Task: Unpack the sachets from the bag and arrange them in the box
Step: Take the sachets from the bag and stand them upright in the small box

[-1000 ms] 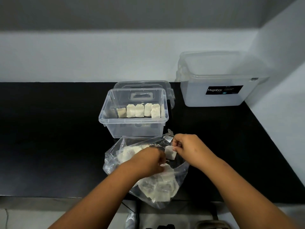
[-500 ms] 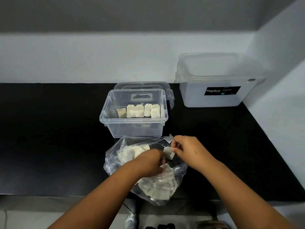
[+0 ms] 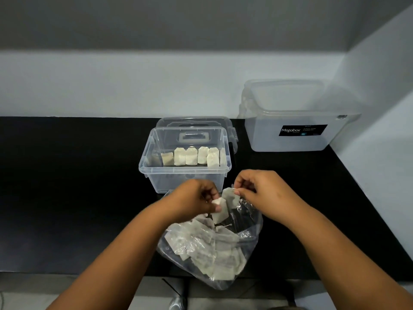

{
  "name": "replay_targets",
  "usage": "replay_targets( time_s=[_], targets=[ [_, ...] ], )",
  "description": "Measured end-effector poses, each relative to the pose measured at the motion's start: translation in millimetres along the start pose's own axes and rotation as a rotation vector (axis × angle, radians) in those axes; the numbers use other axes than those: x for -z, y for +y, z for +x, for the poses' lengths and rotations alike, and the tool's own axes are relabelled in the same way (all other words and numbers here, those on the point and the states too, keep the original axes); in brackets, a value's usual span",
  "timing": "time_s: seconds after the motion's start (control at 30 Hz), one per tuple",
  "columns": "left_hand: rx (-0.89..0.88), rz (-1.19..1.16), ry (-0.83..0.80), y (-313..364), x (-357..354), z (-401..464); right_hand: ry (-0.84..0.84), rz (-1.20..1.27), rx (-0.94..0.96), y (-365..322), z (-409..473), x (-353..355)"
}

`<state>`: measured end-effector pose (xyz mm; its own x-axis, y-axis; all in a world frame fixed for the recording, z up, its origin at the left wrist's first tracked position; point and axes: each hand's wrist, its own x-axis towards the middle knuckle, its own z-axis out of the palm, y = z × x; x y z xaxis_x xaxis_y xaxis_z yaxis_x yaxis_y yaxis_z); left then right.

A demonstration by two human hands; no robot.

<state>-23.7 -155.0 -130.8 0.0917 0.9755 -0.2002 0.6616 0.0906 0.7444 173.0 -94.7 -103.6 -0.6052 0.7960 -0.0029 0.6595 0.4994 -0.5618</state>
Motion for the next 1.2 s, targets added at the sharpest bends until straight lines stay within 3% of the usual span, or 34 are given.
replay_targets(
  time_s=[0.27,0.47,0.73,0.87,1.2],
  targets=[
    [-0.117,0.107,0.169,14,96,6,0.063,0.049,0.049,-35,51,42],
    [-0.069,0.343,0.272,-5,142,35,0.113,-0.004,0.055,-42,120,29],
    [0.011,0.541,0.089,-47,138,90,-0.145,-0.296,-0.097,-38,189,-31],
    [0.035,0.547,0.022,-57,129,108,-0.262,-0.318,-0.166,-42,202,-45],
    [0.059,0.506,-0.056,-67,117,131,-0.275,-0.432,-0.305,-38,217,-61]
  ],
)
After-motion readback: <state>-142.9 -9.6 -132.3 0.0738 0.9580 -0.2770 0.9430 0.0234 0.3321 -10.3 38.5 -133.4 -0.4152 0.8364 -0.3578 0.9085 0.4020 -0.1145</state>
